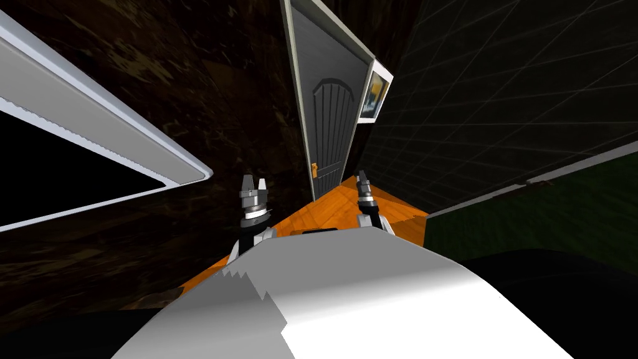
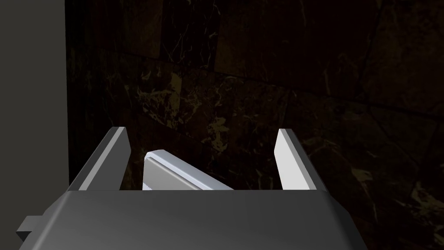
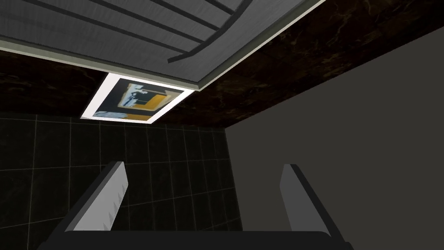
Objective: Pull the door open
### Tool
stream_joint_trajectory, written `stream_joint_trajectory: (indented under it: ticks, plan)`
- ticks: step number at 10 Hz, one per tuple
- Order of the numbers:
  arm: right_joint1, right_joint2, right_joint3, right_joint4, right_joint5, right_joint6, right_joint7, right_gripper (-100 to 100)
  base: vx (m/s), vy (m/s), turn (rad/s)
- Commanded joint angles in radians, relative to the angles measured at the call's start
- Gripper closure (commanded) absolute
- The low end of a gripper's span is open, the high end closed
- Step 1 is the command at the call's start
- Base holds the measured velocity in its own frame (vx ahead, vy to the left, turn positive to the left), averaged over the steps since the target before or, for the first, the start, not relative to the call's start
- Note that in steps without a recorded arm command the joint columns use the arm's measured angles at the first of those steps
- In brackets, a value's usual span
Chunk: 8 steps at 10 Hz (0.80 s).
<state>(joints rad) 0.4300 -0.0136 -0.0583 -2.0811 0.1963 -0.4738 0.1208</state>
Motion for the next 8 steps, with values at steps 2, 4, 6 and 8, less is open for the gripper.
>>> stream_joint_trajectory:
  ticks: [2,4,6,8]
  plan:
    - [-0.007,-0.008,0.005,0.035,0.054,-0.002,0.039,-100,0.094,0.004,0.075]
    - [-0.012,-0.013,0.009,0.065,0.098,-0.002,0.070,-100,0.099,-0.005,0.075]
    - [-0.018,-0.018,0.013,0.095,0.144,-0.003,0.102,-100,0.117,-0.007,0.085]
    - [-0.024,-0.022,0.017,0.126,0.191,-0.004,0.136,-100,0.096,0.009,0.066]
